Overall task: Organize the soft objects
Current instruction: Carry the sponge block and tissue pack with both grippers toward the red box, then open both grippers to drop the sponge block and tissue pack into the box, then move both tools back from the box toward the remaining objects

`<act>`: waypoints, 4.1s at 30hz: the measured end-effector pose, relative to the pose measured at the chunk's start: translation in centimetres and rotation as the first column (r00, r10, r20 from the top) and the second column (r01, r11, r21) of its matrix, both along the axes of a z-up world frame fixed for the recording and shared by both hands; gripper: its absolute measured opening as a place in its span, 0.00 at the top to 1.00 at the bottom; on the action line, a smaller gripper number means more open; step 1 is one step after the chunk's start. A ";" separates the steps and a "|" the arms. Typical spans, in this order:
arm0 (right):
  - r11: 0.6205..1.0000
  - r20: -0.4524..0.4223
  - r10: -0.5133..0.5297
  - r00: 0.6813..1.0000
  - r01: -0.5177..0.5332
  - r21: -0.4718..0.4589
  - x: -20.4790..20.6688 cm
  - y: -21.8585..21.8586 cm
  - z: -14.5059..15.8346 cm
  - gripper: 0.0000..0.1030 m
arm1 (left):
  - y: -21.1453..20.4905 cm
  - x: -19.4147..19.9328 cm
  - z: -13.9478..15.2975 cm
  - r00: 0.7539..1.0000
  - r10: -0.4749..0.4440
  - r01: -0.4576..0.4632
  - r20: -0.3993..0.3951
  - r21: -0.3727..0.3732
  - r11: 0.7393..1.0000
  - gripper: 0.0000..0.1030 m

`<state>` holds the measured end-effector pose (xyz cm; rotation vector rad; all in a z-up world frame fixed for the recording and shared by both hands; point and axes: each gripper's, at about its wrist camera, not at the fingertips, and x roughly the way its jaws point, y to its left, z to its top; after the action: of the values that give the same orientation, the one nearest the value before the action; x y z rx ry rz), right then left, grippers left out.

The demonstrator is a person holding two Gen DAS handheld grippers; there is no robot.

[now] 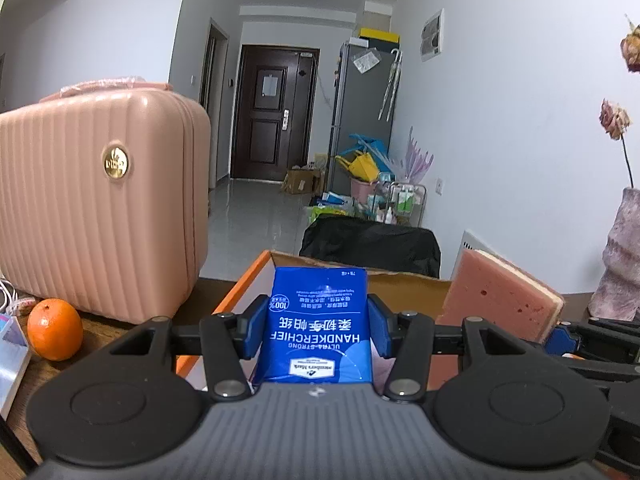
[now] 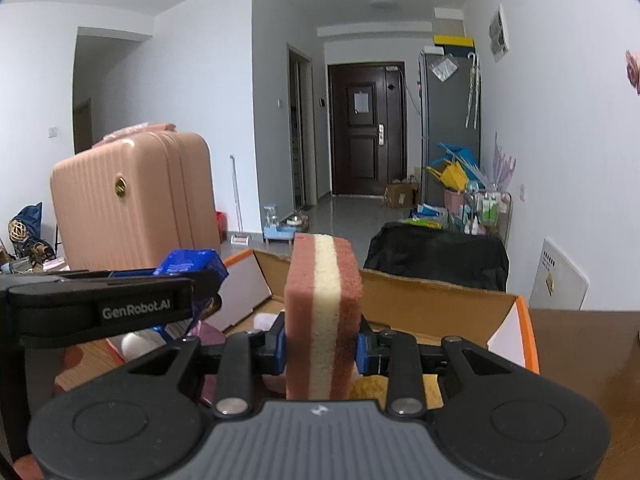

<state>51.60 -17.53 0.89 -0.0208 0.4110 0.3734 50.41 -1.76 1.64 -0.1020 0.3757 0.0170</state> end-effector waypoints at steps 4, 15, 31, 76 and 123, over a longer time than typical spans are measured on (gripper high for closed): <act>1.000 -0.012 0.001 1.000 -0.001 0.004 0.1 0.0 -0.4 0.70 | 0.1 0.6 -0.6 1.000 -0.003 0.003 -0.021 0.006 1.000 0.50; 0.999 -0.025 -0.022 0.999 0.023 0.029 0.3 -0.7 -0.6 0.57 | -0.2 0.6 -1.0 0.999 -0.011 0.012 -0.030 0.028 1.000 0.45; 0.973 -0.019 -0.174 0.985 0.175 0.153 0.7 -4.3 0.2 0.00 | 0.6 -0.2 -0.3 0.997 0.082 -0.083 0.004 0.026 0.996 0.00; 0.963 0.183 -0.267 0.946 0.269 0.013 -11.8 -5.4 1.3 0.00 | 1.8 -10.1 0.3 0.995 0.088 -0.090 0.043 0.041 0.995 0.00; 0.983 0.137 -0.157 0.978 0.169 -0.076 -26.8 -4.5 -1.6 0.00 | 3.6 -24.4 -1.3 0.999 0.003 0.000 -0.034 0.083 0.997 0.00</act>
<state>24.80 -22.07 -0.69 -0.0958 0.2974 0.1906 26.03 1.80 0.36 -0.0204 0.4087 0.0361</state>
